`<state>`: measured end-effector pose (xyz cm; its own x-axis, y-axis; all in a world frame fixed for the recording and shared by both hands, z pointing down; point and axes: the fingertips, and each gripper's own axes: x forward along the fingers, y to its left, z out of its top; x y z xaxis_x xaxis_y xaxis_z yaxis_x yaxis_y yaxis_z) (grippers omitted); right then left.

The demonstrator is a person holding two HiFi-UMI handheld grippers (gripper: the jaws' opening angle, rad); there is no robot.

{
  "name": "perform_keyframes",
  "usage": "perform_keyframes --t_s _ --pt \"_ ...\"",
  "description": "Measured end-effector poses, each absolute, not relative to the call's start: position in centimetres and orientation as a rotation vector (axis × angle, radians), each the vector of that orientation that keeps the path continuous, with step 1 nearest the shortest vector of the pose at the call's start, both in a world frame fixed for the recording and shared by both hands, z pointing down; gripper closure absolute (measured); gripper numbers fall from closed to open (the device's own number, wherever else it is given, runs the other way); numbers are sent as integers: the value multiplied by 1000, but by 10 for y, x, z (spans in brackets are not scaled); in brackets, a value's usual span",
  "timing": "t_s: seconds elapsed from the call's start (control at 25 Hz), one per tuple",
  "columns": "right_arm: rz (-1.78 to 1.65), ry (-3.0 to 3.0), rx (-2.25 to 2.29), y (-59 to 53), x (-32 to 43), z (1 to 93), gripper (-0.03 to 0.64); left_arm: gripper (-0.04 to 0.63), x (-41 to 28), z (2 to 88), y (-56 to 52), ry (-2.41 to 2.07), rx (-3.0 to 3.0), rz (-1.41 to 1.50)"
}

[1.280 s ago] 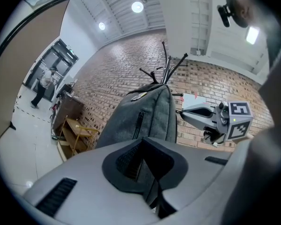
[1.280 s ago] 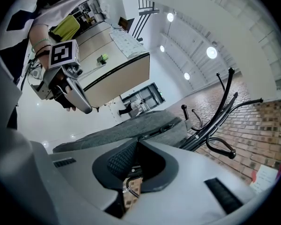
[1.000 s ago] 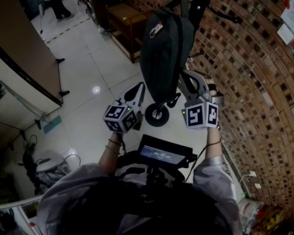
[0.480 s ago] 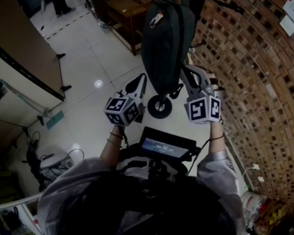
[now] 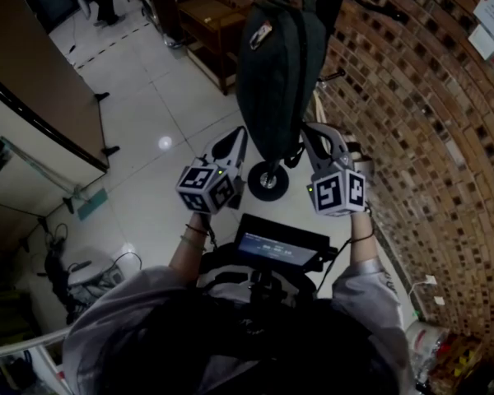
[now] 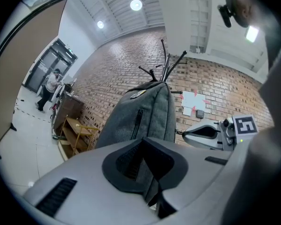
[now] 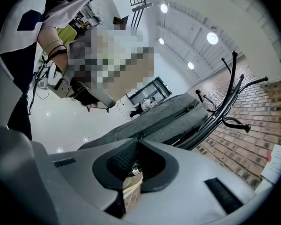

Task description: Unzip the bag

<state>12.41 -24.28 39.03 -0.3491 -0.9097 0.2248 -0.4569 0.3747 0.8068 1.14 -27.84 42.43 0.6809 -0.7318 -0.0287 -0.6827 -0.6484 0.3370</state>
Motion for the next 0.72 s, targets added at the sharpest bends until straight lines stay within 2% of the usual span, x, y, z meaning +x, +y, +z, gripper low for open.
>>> perform_keyframes --t_s 0.72 --pt "-742 -2010 1178 -234 125 425 598 586 18 422 -274 -1114 2618 -200"
